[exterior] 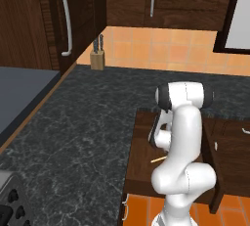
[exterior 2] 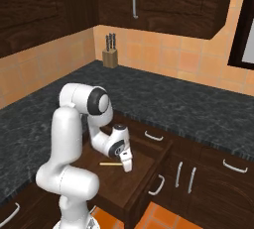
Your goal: Take a straw from the drawer in front and place it inside the glass cup on the dining counter.
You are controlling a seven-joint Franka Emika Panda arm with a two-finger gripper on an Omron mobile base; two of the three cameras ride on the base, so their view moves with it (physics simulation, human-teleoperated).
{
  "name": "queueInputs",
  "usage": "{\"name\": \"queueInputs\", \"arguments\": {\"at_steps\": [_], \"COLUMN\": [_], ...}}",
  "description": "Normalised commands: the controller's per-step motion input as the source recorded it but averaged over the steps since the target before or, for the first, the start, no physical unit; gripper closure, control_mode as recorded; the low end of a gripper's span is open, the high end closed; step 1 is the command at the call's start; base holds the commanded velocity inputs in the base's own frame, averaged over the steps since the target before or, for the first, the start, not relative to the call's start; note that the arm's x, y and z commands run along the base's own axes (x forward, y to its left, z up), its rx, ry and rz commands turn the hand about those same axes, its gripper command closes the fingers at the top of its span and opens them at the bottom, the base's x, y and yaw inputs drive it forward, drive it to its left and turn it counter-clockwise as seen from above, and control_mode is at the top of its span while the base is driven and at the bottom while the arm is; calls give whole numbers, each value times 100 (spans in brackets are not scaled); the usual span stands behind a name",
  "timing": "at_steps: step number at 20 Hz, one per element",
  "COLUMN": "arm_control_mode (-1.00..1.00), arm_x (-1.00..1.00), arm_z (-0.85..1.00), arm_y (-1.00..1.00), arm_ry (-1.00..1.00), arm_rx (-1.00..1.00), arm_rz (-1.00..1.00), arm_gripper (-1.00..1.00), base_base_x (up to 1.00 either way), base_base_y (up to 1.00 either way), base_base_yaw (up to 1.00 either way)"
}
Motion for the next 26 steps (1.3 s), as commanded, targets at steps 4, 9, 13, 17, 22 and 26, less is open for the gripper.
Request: {"name": "queueInputs", "arguments": {"at_steps": [4,9,13,17,22,26], "arm_control_mode": [-100,-100,-100,-100,-100,-100], "arm_x": [0,0,0,-29,-46,-9], "arm_z": [-3,0,6,82,100,100], "arm_y": [-2,-1,-1,-5,-2,0], "arm_ry": [7,4,0,0,0,0], "arm_rx": [1,0,0,1,4,4], "arm_rz": [-4,-6,-6,-4,-3,0], "arm_gripper": [100,100,100,100,100,100], "base_base_x": [0,0,0,0,0,0], "base_base_y": [0,0,0,0,0,0], "base_base_yaw": [0,0,0,0,0,0]}}
